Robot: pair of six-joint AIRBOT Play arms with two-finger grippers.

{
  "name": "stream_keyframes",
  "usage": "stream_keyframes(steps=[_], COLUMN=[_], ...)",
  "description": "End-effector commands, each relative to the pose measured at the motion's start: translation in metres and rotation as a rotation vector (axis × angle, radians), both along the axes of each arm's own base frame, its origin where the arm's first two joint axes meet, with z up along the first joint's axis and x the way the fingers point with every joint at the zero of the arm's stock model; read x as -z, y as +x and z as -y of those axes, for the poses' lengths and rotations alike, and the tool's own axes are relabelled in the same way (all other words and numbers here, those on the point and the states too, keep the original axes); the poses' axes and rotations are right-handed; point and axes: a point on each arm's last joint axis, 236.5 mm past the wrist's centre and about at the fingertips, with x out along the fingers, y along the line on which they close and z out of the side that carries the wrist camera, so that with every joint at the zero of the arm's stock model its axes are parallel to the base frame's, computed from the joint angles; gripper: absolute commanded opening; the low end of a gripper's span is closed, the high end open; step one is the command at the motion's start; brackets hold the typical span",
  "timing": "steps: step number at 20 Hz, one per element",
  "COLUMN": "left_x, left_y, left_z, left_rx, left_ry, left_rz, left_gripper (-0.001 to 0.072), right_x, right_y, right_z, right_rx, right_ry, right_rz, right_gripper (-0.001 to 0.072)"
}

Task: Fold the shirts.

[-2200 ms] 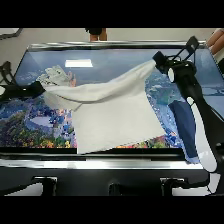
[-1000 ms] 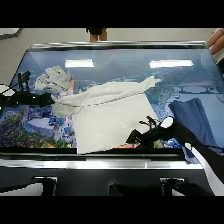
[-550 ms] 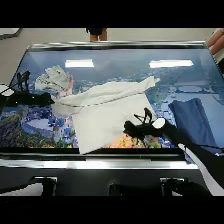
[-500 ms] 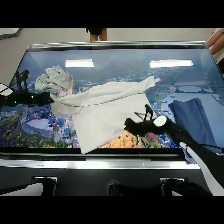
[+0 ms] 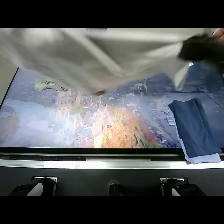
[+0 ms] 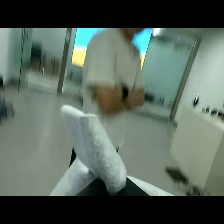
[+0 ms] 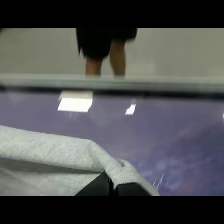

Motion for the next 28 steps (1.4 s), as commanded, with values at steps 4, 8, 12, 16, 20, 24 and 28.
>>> stream_keyframes(steps=[4, 8, 12, 16, 20, 24, 28], left_x=[-0.137, -0.155, -0.105, 0.035, 0.205, 0.348, 0.455], left_y=[-0.164, -0.172, -0.080, 0.084, 0.206, 0.248, 0.225], left_z=[0.022, 0.009, -0.005, -0.022, -0.025, 0.012, 0.070], left_rx=[-0.024, -0.068, -0.102, -0.058, 0.036, 0.168, 0.351], left_ry=[0.021, -0.001, 0.068, 0.170, 0.129, 0.120, 0.150], left_rz=[0.452, 0.553, 0.308, -0.146, -0.512, -0.813, -1.128], left_gripper=[0.0034, 0.0033, 0.0033, 0.0034, 0.0034, 0.0036, 0.0036], right_x=[-0.064, 0.007, 0.130, 0.248, 0.368, 0.431, 0.465], right_y=[-0.098, -0.108, -0.125, -0.083, -0.007, 0.045, 0.048], right_z=[0.037, 0.028, -0.009, -0.036, -0.024, -0.028, -0.040], right_rx=[0.122, 0.116, 0.032, 0.002, 0.143, 0.211, 0.288], right_ry=[0.113, 0.132, 0.147, 0.217, 0.251, 0.342, 0.494], right_rz=[0.041, -0.276, -0.852, -1.064, -1.030, -1.008, -1.090], right_gripper=[0.0055, 0.0056, 0.0056, 0.0058, 0.0058, 0.0058, 0.0059])
